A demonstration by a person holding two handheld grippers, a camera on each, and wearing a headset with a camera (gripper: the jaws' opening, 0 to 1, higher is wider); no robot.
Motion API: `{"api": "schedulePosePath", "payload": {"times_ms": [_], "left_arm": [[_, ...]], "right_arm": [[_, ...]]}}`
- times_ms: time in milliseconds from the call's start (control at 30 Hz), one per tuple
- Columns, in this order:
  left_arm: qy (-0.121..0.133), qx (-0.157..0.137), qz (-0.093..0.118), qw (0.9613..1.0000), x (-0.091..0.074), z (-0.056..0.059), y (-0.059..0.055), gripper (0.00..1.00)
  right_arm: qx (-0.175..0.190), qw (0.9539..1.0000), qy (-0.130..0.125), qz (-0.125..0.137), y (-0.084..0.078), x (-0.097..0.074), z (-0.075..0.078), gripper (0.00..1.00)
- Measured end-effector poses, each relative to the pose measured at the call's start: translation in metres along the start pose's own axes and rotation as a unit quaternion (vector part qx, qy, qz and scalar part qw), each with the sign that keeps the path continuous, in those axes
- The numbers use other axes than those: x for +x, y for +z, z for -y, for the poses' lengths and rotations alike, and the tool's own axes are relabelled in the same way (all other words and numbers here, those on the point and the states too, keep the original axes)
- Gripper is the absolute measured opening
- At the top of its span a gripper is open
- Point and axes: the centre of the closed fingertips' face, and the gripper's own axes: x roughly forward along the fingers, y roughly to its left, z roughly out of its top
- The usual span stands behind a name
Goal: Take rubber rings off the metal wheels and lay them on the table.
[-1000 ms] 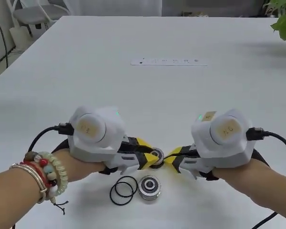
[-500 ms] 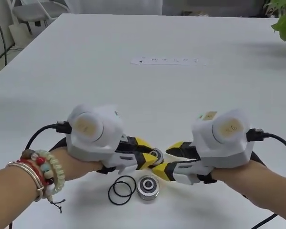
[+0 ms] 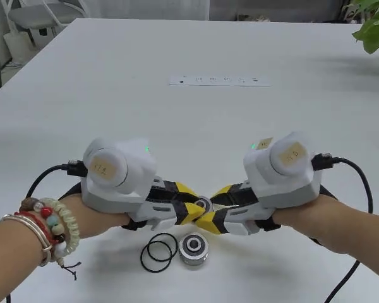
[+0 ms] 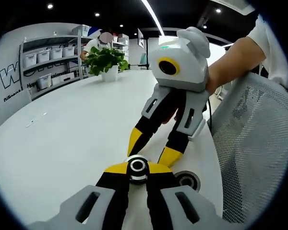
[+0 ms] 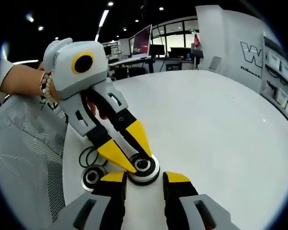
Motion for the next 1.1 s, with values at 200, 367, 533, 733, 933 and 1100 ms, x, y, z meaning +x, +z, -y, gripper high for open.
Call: {"api": "schedulePosePath", "payload": {"times_ms": [200, 367, 533, 733, 933, 1100], "left_arm": [[0.0, 0.001, 0.0, 1.0, 0.0, 0.0, 0.0, 0.08], [0.0, 0.001, 0.0, 1.0, 0.0, 0.0, 0.0, 0.08], [0.004, -0.002, -0.002, 1.0, 0.0, -0.001, 0.0, 0.08], [0.007, -0.002, -0.004, 1.0, 0.0, -0.001, 0.0, 0.08], [0.009, -0.004, -0.005, 0.9999, 0.0, -0.002, 0.0, 0.08], [0.011, -0.004, -0.006, 0.9999, 0.0, -0.002, 0.0, 0.08]], "right_arm": [[-0.016, 0.9997, 0.012, 0.011, 0.001, -0.002, -0.004, 0.24], [-0.018, 0.9996, 0.016, 0.012, -0.003, -0.009, -0.003, 0.2], [-0.011, 0.9998, 0.017, 0.003, -0.009, -0.012, -0.002, 0.08], [-0.025, 0.9996, 0.013, -0.007, -0.009, -0.012, -0.003, 0.06], [-0.01, 0.9998, 0.014, -0.006, -0.009, -0.013, -0.002, 0.04], [0.005, 0.9998, 0.018, -0.004, -0.009, -0.013, -0.002, 0.03]]}}
